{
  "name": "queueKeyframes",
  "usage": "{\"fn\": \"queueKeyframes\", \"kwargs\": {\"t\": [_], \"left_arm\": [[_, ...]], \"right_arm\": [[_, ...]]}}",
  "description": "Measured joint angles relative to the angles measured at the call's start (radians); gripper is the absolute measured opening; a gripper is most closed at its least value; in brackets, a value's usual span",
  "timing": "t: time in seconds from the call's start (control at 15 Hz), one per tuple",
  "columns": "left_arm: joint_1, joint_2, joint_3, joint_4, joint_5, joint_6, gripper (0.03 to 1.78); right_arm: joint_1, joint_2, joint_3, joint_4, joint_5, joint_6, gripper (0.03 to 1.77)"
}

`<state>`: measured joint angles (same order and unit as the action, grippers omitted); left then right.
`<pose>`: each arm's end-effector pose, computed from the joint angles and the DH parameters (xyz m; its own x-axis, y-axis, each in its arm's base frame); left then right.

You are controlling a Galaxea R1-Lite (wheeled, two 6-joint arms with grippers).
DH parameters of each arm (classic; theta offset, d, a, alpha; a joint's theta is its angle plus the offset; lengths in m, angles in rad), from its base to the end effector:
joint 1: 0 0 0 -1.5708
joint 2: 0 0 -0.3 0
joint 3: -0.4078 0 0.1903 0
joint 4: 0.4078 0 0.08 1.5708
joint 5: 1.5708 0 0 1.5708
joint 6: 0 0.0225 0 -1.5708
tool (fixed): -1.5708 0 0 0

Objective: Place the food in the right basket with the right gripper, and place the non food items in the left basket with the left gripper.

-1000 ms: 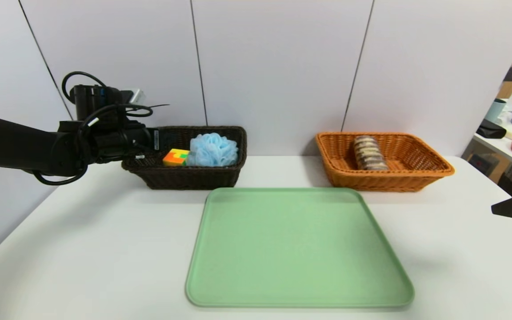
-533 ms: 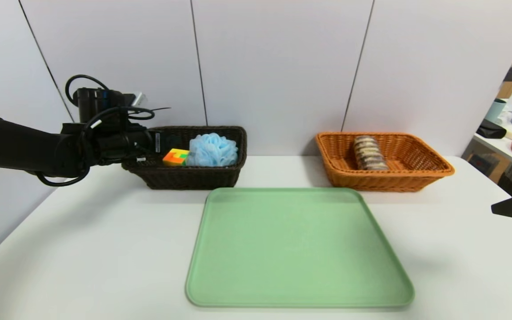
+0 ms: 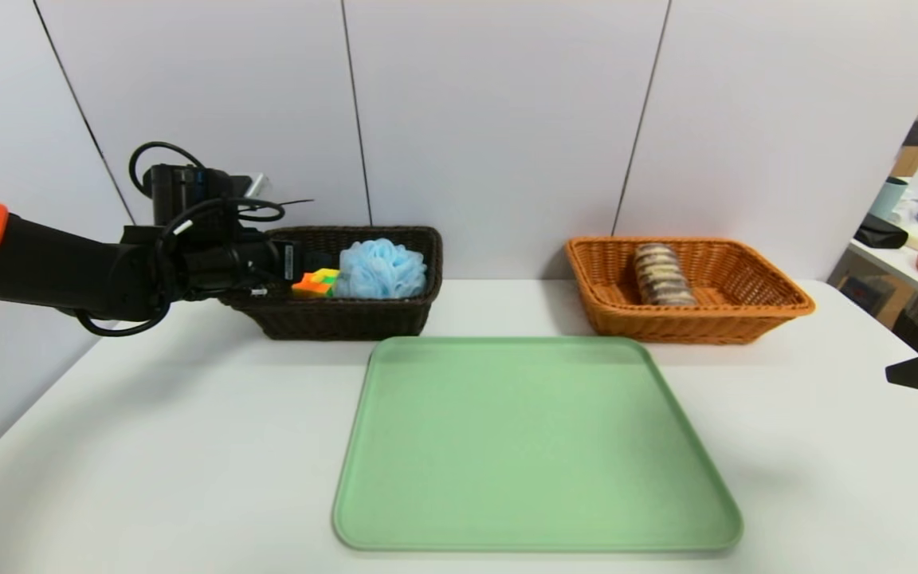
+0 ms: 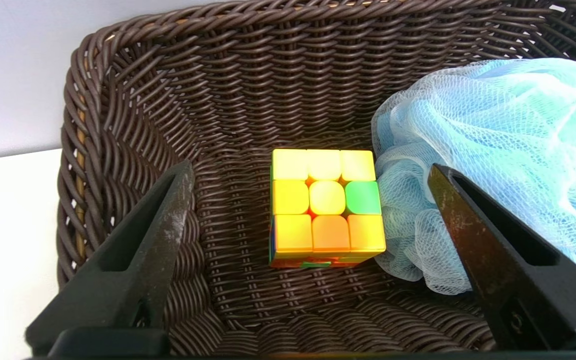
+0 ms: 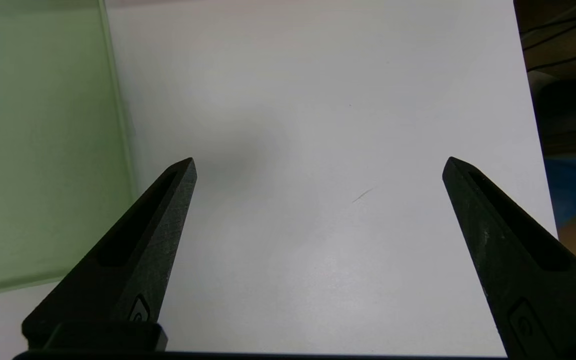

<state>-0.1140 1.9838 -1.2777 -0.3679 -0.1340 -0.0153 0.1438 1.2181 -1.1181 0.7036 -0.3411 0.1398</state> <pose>0.3959 -0.0484 0.1849 0.9136 -0.2391 -0.3288 0.2329 0.9707 -0.0588 0.1475 0.0138 0.2663 0.6953 -0.2373 -0.6784 0.1931 0.9709 -0.1417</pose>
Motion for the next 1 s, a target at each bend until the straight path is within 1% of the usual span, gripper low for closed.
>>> {"fn": "queueKeyframes", "kwargs": {"t": [0.6, 0.73, 0.87, 1.0], "left_arm": [[-0.003, -0.016, 0.009, 0.004, 0.003, 0.003, 1.69], [-0.008, -0.058, 0.022, 0.013, -0.003, 0.011, 1.69], [-0.021, -0.128, 0.036, 0.033, -0.006, 0.021, 1.69], [-0.036, -0.208, 0.042, 0.092, 0.007, 0.024, 1.69]], "right_arm": [[0.002, -0.015, 0.016, 0.0, 0.007, -0.004, 1.7], [-0.004, -0.017, 0.019, -0.001, 0.012, -0.002, 1.7], [-0.014, -0.024, 0.02, -0.001, 0.029, 0.002, 1.7], [-0.026, -0.035, 0.025, 0.0, 0.03, 0.001, 1.7]]}}
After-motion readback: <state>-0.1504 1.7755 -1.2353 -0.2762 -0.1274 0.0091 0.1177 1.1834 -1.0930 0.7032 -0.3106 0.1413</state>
